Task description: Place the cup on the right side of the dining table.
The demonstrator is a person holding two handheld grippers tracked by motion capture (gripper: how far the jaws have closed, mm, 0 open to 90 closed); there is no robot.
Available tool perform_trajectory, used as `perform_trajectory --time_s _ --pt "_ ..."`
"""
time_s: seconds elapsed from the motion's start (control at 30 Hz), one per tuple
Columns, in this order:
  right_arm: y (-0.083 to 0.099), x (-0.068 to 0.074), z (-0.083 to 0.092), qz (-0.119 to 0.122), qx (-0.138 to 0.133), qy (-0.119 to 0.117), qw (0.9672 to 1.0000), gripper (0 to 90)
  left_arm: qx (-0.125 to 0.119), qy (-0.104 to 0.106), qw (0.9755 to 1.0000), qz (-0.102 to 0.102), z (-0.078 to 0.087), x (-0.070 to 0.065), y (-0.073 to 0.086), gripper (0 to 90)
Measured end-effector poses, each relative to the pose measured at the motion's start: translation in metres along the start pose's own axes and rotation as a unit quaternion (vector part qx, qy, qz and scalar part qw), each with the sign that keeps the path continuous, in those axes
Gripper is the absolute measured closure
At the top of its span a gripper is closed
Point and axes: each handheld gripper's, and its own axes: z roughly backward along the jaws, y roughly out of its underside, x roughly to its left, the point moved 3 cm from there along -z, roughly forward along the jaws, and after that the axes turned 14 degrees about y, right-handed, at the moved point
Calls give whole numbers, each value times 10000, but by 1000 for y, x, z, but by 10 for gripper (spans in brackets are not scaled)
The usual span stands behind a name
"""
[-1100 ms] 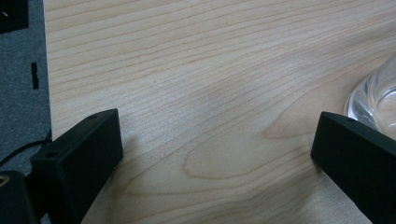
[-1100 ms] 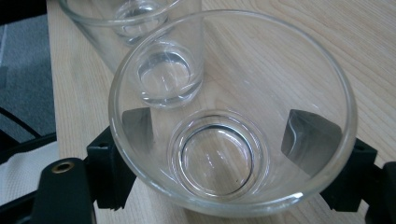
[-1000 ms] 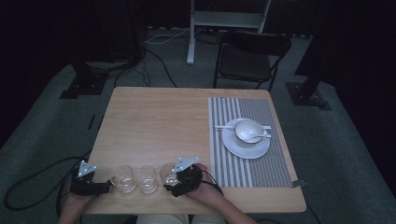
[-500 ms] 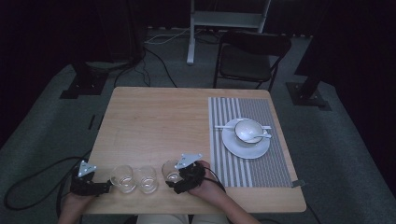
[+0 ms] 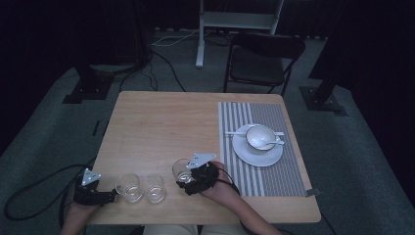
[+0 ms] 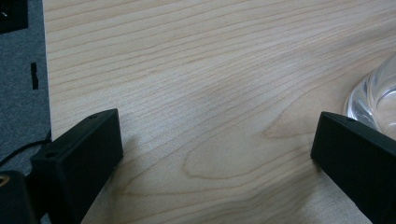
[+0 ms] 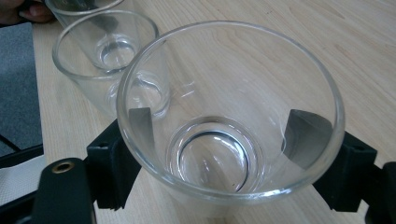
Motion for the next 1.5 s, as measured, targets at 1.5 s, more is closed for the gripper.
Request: perform_trajectory --time_s 1.5 --pt "-92 -197 53 -1267 -567 1839 9731 204 20 20 10000 -33 0 0 0 25"
